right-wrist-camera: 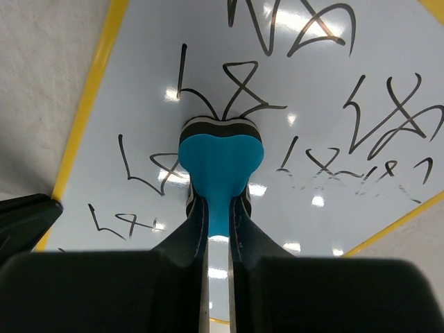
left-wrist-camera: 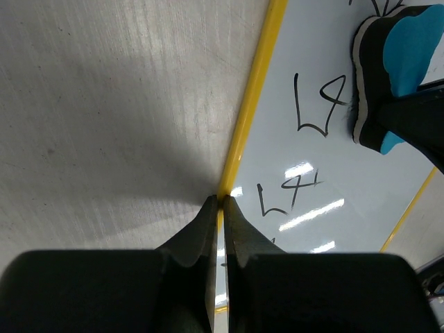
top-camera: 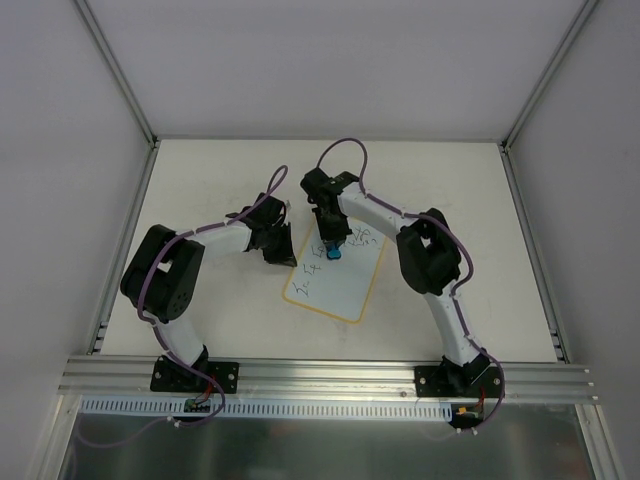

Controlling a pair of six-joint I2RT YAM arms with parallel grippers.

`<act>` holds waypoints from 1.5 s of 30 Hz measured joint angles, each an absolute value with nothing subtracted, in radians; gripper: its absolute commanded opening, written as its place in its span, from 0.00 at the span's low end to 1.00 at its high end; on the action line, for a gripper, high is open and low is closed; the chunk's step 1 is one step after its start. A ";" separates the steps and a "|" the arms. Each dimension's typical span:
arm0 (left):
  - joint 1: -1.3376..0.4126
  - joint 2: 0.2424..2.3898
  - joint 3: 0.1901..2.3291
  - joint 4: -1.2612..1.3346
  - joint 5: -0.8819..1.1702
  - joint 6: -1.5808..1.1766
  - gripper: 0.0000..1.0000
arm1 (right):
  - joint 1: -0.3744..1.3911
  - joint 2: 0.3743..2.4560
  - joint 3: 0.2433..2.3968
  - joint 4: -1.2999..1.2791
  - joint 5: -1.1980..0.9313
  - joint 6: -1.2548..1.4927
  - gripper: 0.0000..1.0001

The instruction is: Erase the whiteboard

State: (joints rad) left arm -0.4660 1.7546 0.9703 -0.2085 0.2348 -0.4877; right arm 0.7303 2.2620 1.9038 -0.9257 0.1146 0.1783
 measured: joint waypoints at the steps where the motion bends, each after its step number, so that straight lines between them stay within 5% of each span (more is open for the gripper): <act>1: -0.466 1.755 0.970 -0.208 0.235 -0.488 0.00 | 0.728 2.262 1.903 -0.927 0.114 0.180 0.00; 16: -0.479 1.763 0.973 -0.208 0.251 -0.511 0.00 | 0.410 2.117 1.662 -0.906 0.103 0.229 0.00; 33: -0.479 1.763 0.978 -0.234 0.263 -0.509 0.00 | 0.643 2.313 1.991 -0.961 0.097 0.155 0.00; 45: -0.479 1.763 0.978 -0.235 0.263 -0.510 0.00 | 0.570 2.310 1.984 -0.942 0.038 0.194 0.00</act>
